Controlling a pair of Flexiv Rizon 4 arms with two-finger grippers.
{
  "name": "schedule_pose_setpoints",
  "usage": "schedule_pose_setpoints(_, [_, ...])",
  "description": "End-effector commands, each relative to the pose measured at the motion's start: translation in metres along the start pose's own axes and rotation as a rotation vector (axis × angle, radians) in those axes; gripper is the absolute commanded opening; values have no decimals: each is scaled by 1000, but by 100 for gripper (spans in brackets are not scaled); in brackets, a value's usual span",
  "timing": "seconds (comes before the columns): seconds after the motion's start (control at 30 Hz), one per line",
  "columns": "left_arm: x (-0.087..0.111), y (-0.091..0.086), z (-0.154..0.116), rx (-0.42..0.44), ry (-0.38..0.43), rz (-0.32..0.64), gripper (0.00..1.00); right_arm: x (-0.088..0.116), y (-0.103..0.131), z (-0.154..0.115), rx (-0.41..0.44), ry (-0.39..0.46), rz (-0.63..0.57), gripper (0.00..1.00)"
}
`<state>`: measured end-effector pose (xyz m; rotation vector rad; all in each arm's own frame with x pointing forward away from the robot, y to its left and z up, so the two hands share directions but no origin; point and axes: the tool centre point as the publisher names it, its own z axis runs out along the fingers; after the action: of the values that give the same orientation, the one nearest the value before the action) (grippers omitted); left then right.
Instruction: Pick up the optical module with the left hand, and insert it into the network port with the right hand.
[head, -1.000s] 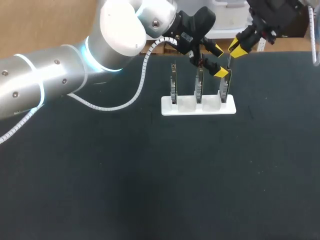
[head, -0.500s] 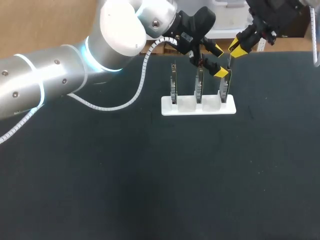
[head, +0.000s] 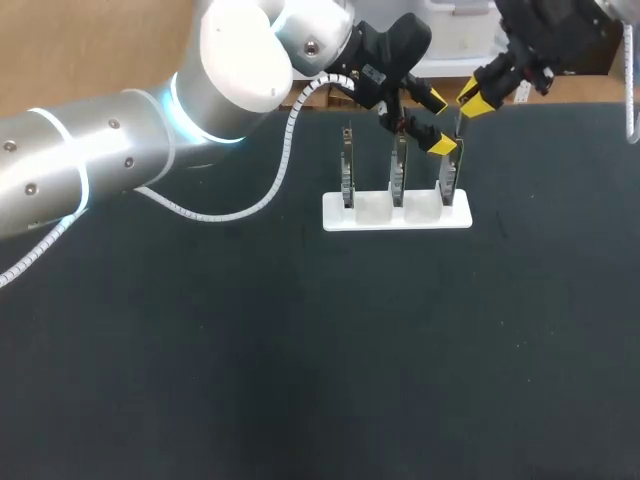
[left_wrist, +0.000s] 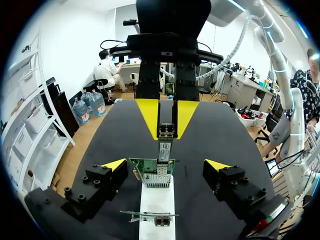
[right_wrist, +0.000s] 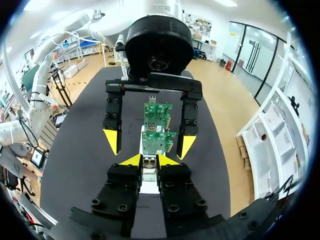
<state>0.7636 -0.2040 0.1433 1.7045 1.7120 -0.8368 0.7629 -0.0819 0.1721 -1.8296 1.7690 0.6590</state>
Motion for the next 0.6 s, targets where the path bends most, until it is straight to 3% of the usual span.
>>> schedule_pose_setpoints(0.03, [-1,2,1,4,4,0,100,0,0,1,1,-1,-5,0])
schedule_pose_setpoints(0.6, [-1,2,1,4,4,0,100,-1,-4,1,-2,-6,-17,0])
